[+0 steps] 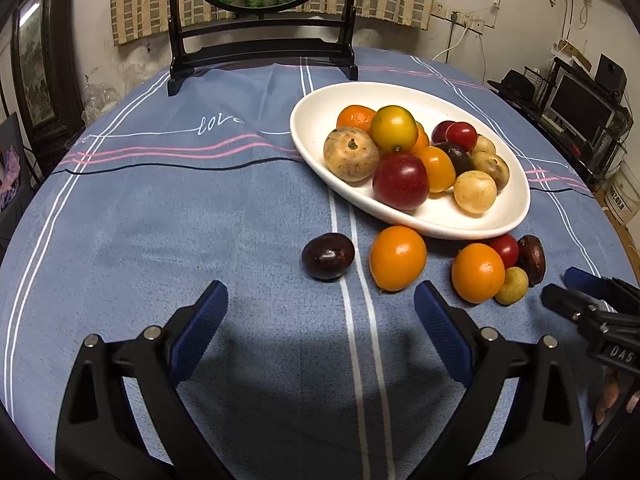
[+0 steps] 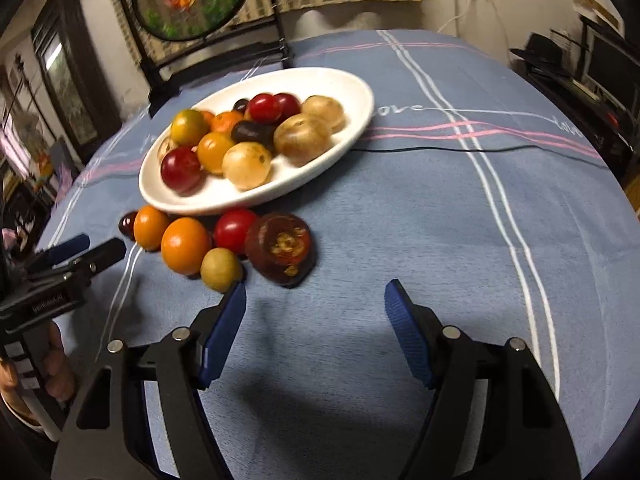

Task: Organize fruits
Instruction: 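Withdraw both open tools from the plate toward the fruit cluster, then grasp the dark brown split fruit with the right tool while the left tool grasps a dark plum, then carry both fruits onto the white plate and open both tools, then withdraw both open tools from the plate toward the remaining fruits, then grasp a small yellow-green lime with the right tool while the left tool grasps an orange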

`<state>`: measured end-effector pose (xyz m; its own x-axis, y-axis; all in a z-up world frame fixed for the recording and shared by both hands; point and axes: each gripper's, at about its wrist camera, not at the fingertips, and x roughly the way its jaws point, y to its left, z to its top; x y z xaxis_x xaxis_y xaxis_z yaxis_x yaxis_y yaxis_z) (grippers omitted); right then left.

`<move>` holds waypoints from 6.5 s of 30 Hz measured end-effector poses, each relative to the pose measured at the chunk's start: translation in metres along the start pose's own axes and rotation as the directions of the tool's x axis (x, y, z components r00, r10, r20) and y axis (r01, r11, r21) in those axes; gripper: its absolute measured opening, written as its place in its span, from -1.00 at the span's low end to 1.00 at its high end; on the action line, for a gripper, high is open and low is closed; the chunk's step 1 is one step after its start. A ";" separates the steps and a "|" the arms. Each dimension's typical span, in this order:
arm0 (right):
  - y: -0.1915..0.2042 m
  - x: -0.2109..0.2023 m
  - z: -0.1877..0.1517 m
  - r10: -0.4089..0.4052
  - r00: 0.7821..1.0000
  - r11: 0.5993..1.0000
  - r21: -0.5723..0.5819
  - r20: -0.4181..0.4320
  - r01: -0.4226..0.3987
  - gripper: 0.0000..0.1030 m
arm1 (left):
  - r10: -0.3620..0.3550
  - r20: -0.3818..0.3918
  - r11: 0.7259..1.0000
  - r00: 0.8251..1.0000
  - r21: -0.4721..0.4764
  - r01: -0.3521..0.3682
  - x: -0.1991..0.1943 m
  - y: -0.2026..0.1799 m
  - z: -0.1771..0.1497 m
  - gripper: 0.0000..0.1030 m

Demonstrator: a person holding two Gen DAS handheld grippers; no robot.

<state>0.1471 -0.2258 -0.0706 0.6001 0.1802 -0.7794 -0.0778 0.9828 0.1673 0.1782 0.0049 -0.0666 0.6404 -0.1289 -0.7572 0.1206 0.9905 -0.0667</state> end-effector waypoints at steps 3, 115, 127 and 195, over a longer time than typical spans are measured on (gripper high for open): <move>0.008 0.010 0.007 -0.034 0.999 0.999 -0.027 -0.019 0.033 0.34 | -0.007 -0.002 1.000 1.000 0.004 0.007 0.000 -0.001 -0.001 0.88; -0.003 0.001 0.083 0.141 0.979 0.989 0.012 0.147 -0.145 -0.13 | 0.036 0.145 0.983 0.989 0.171 -0.061 -0.007 -0.052 0.082 0.78; 0.017 -0.006 0.037 0.186 0.980 0.983 -0.009 0.074 -0.186 -0.13 | 0.044 0.077 0.986 0.996 0.158 -0.056 -0.011 -0.024 0.027 0.78; 0.028 -0.003 0.014 0.131 0.991 0.987 -0.101 0.030 -0.127 -0.50 | -0.110 -0.026 0.980 0.994 0.165 0.113 -0.011 -0.041 0.028 -0.29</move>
<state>0.1538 -0.1994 -0.0554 0.6080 0.3061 -0.7325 -0.2333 0.9508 0.2037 0.1877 -0.0357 -0.0370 0.6030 -0.2358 -0.7621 0.3158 0.9478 -0.0434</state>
